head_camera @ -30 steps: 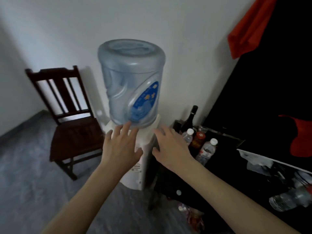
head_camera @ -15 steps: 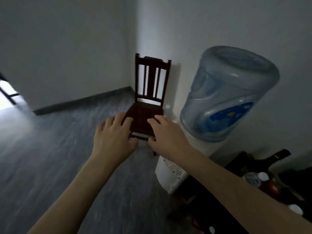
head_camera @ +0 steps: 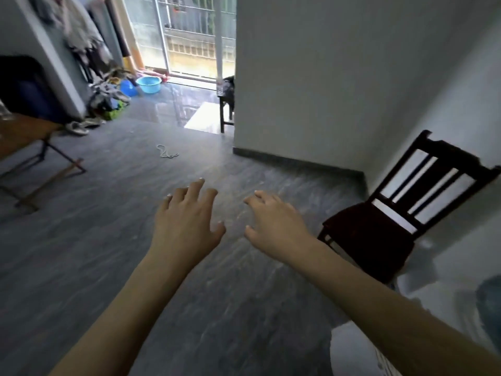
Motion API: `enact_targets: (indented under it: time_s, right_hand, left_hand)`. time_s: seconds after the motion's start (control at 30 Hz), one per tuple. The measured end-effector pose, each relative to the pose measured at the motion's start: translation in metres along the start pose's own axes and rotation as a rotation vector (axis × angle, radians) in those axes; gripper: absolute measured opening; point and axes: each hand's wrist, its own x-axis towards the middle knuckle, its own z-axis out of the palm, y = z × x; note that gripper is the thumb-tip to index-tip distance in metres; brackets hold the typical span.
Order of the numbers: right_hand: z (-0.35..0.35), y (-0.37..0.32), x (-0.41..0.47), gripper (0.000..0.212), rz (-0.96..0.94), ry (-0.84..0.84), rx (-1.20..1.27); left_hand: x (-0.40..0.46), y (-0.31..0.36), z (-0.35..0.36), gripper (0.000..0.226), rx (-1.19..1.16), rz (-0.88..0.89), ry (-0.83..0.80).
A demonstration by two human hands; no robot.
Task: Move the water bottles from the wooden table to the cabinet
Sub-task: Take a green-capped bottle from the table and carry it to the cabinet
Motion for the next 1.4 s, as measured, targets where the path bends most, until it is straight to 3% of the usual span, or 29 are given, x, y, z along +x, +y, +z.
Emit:
enact_targets:
  time_s: [0.3, 0.6, 0.93, 1.4]
  right_hand:
    - [0.033, -0.169, 0.085, 0.062, -0.353, -0.108, -0.006]
    - [0.052, -0.303, 0.149, 0.056, -0.523, -0.133, 0.055]
    - [0.067, -0.364, 0.238, 0.057, -0.594, -0.172, 0.147]
    - [0.075, -0.398, 0.457, 0.056, -0.725, -0.197, 0.146]
  left_hand:
    - [-0.044, -0.169, -0.013, 0.065, 0.045, -0.362, 0.017]
    - [-0.073, -0.303, -0.031, 0.067, 0.097, -0.581, 0.046]
    - [-0.036, -0.383, -0.034, 0.066, 0.090, -0.681, 0.055]
    - [0.140, -0.492, -0.041, 0.065, 0.089, -0.781, 0.085]
